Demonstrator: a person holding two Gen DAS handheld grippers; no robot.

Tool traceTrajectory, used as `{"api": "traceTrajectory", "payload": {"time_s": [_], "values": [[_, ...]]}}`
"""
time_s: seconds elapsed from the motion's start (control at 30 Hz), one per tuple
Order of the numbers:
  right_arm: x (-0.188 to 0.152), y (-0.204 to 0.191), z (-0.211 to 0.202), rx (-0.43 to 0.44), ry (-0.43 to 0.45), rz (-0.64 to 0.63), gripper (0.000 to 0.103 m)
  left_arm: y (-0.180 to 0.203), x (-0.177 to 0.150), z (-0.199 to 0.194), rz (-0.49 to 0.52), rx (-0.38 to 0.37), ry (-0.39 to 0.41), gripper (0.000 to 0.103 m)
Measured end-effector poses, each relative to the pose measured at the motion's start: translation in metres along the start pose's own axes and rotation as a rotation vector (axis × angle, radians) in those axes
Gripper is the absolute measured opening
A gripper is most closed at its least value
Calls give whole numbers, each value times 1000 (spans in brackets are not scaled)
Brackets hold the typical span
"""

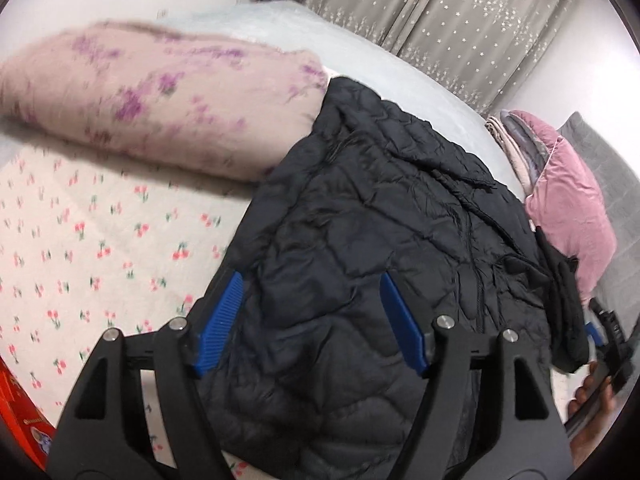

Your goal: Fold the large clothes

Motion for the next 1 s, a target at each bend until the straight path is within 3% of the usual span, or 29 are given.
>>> {"api": "traceTrajectory", "payload": {"time_s": [0.23, 0.3, 0.4, 0.53, 0.7, 0.83, 0.9, 0.97, 1.0], "values": [[-19, 74, -5, 58, -142, 237, 92, -33, -11, -5, -100, -29, -48, 72], [-32, 90, -11, 70, -163, 245, 92, -39, -14, -7, -114, -31, -57, 72], [-61, 119, -16, 3, -204, 237, 92, -45, -23, -8, -124, -39, -81, 72], [-101, 155, -13, -60, -315, 353, 92, -56, -32, -9, -155, -12, -90, 72], [-119, 147, -9, 0, -369, 353, 92, -65, -40, -11, -175, 3, -96, 72], [-128, 136, 2, 9, -431, 312, 91, -68, -51, -10, -202, -35, -123, 71], [-131, 130, 5, 4, -448, 283, 85, -65, -56, -9, -196, -62, -139, 69], [-136, 126, 9, 12, -479, 257, 70, -64, -59, -6, -194, -72, -151, 69], [-139, 123, 11, 19, -493, 255, 67, -64, -61, -3, -194, -72, -162, 68]]}}
Point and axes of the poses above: each gripper's, at about its wrist camera, not at the fingertips, and z roughly the way its jaws point, y to its right, x to its top, the point moved 6 cm from there along z, roughly the way its jaws point, and after that the axes turned 10 degrees about -x, right-handed, at the moved point
